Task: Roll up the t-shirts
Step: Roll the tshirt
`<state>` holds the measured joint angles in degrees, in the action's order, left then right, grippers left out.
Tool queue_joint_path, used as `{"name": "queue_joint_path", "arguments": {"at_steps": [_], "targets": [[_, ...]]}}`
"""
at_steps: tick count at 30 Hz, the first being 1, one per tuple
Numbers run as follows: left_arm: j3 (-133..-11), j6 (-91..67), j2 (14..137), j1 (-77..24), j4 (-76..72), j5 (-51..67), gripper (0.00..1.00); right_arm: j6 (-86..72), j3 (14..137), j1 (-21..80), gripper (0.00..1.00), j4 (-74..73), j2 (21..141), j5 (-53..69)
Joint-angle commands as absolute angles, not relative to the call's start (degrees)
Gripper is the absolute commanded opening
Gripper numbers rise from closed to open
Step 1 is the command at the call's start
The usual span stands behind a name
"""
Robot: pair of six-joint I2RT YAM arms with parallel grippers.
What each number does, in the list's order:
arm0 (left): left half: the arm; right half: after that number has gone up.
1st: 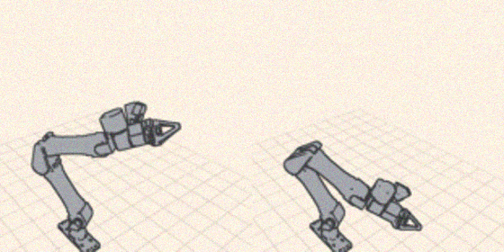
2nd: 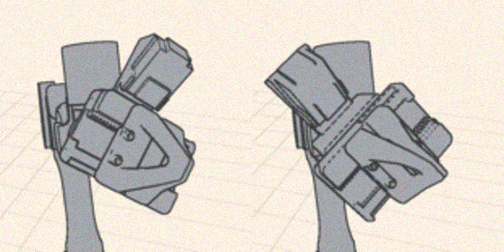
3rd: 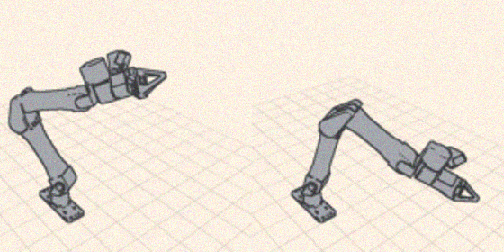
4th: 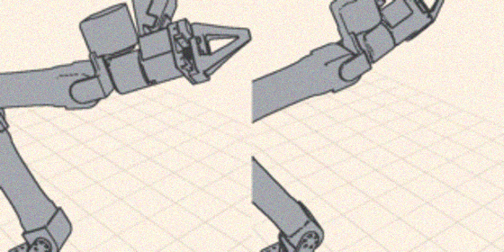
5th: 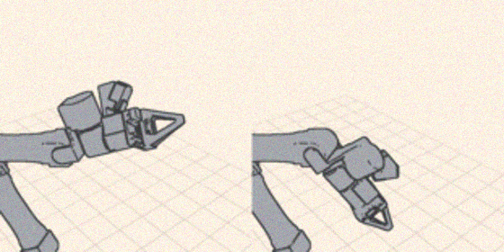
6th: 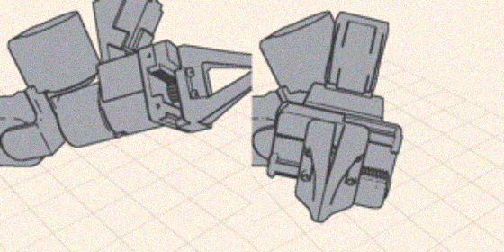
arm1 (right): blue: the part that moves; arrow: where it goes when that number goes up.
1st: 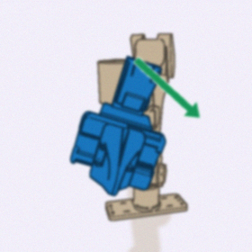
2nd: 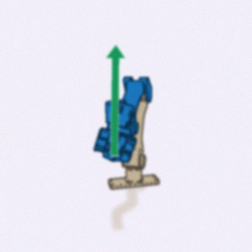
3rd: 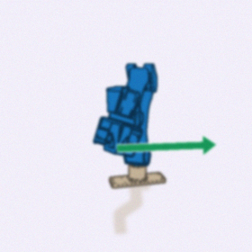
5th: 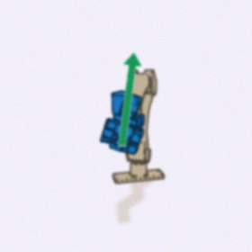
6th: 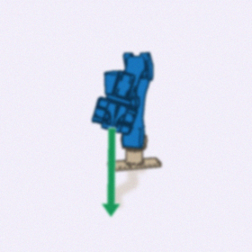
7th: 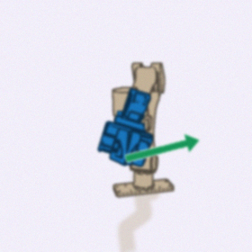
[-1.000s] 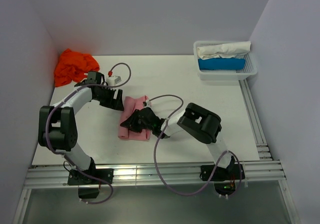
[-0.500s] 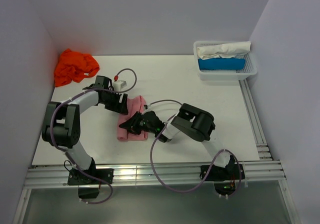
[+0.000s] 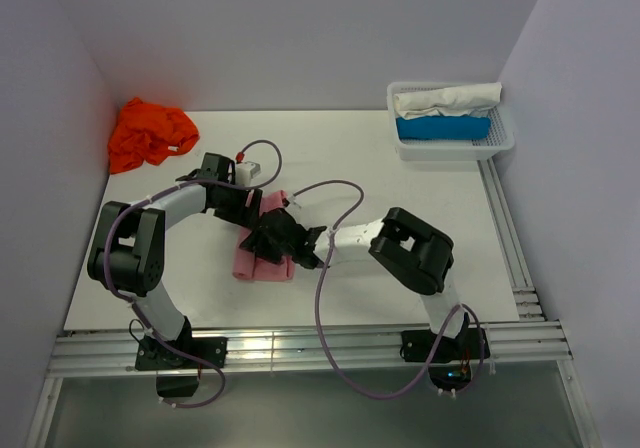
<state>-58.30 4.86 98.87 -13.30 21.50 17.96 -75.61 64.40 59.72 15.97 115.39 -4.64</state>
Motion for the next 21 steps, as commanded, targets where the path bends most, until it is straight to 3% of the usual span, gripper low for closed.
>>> {"name": "queue_joint_path", "arguments": {"at_steps": [1, 7, 21], "targets": [[-57.57, 4.92, 99.76, -13.62, 20.13, 14.15, 0.76, -72.33, 69.5, 61.17, 0.55, -1.12, 111.89, -13.7], [-57.57, 5.01, 99.76, -13.71, 20.21, 14.06, 0.75, -71.63, 79.43, 64.51, 0.55, -19.39, 112.94, -22.58], [-57.66, 5.1, 99.58, -13.8, 20.3, 14.5, 0.75, -66.36, 97.63, 68.73, 0.55, -31.46, 119.96, -29.79]]}}
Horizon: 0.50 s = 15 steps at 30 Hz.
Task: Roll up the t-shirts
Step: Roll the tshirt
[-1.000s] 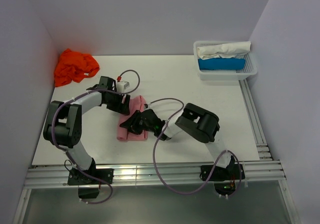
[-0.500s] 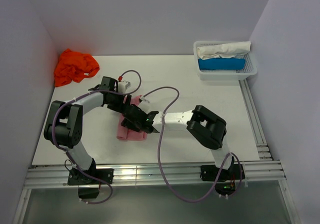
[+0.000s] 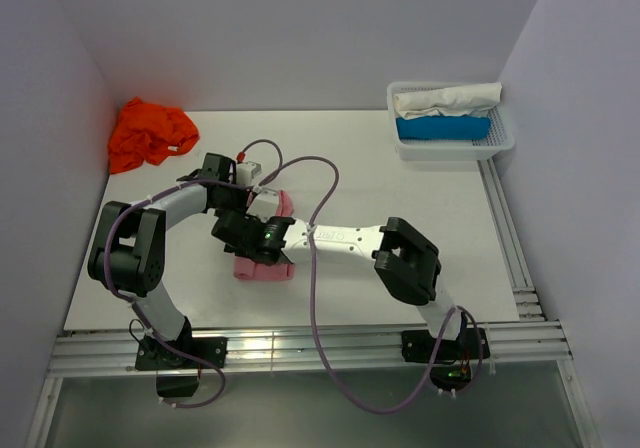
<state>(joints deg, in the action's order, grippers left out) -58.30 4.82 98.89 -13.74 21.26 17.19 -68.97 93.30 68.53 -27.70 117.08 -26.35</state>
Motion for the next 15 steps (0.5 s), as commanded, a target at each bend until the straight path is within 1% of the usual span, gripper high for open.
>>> {"name": "queue_joint_path", "arguments": {"at_steps": [1, 9, 15], "targets": [[-57.66, 5.1, 99.58, -13.8, 20.39, 14.41, 0.75, -66.18, 98.43, 68.73, 0.54, -31.9, 120.58, -29.62], [-57.74, 5.36, 99.05, -13.8, 20.57, 14.94, 0.76, -66.97, 103.88, 68.73, 0.55, -37.43, 126.21, -29.88], [-59.76, 5.89, 98.53, -13.8, 21.97, 16.08, 0.78, -67.33, 103.62, 68.73, 0.56, -38.93, 127.7, -28.74]]}}
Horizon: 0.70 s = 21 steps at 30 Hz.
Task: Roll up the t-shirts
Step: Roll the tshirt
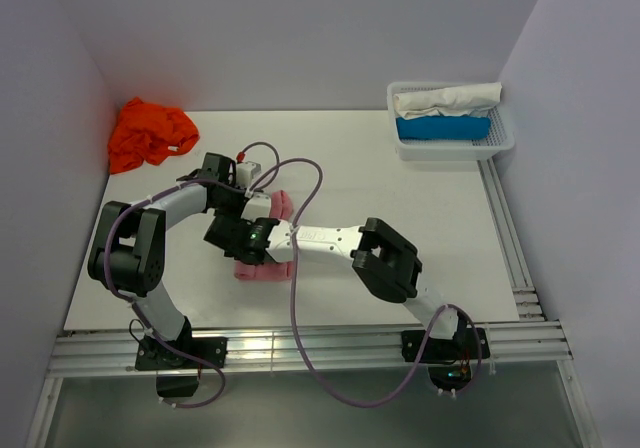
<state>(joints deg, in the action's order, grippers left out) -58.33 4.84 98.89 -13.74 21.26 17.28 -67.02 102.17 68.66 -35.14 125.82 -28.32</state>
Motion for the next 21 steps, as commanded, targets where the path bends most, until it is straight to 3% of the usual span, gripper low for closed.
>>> {"name": "queue_joint_path", "arguments": {"at_steps": [1, 15, 19, 21], "targets": [[-60.29, 5.71, 98.35, -13.8, 22.41, 16.17, 0.78, -67.24, 103.62, 68.73, 0.56, -39.02, 128.31, -28.48], [-74.87, 5.01, 98.79, -12.13, 30.93, 22.14, 0.82, -66.45, 105.82, 68.12, 0.58, -40.61, 132.54, -25.23], [-75.76, 5.54, 98.27, -10.38, 32.08, 23.38, 0.82, -65.92, 105.03, 67.5, 0.47, -39.03, 132.46, -23.12], [-75.24, 6.32, 98.0, -9.93, 32.43, 23.81, 0.82, -65.22, 101.62, 66.89, 0.34, -33.88, 131.14, -20.58]]}}
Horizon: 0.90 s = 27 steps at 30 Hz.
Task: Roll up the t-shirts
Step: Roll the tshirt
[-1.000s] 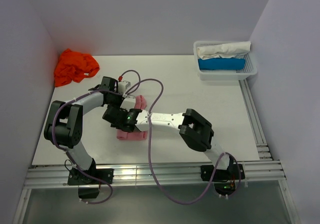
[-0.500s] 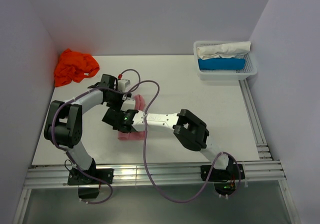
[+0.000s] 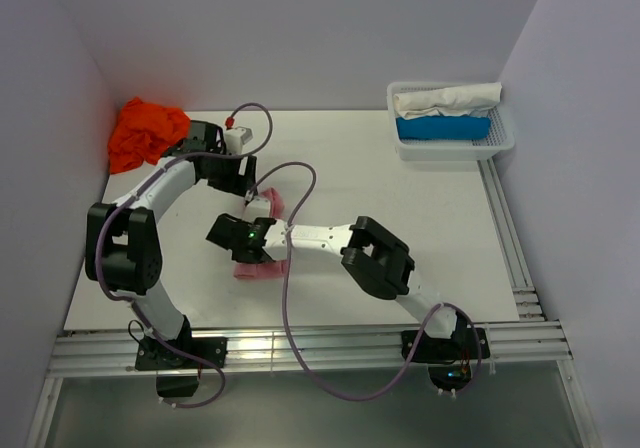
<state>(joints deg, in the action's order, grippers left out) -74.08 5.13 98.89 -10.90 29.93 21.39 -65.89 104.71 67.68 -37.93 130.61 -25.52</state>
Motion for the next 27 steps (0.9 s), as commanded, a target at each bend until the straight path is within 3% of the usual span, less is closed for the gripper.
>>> {"name": "queue_joint_path", "arguments": {"at_steps": [1, 2, 3, 13, 23, 27], "targets": [[-74.89, 6.59, 97.48, -9.32, 32.69, 24.34, 0.82, -65.13, 99.69, 66.54, 0.29, -31.31, 129.04, -19.35], [-74.53, 6.94, 97.21, -9.14, 32.78, 24.52, 0.82, -64.95, 95.14, 66.1, 0.22, -28.33, 127.81, -18.12], [-73.66, 7.29, 96.77, -8.88, 32.78, 24.7, 0.82, -64.69, 92.49, 65.14, 0.21, -21.51, 126.49, -14.97], [-67.77, 10.46, 92.11, -7.3, 33.58, 27.16, 0.82, -69.95, 68.32, 58.37, 0.23, 15.88, 119.44, 3.84], [-61.88, 10.29, 94.04, -7.29, 28.92, 23.83, 0.81, -83.66, 56.61, 55.2, 0.23, 49.8, 125.06, 11.69], [-62.58, 8.88, 97.46, -7.38, 26.28, 21.02, 0.8, -86.13, 55.63, 55.02, 0.24, 54.75, 126.83, 12.66]]}}
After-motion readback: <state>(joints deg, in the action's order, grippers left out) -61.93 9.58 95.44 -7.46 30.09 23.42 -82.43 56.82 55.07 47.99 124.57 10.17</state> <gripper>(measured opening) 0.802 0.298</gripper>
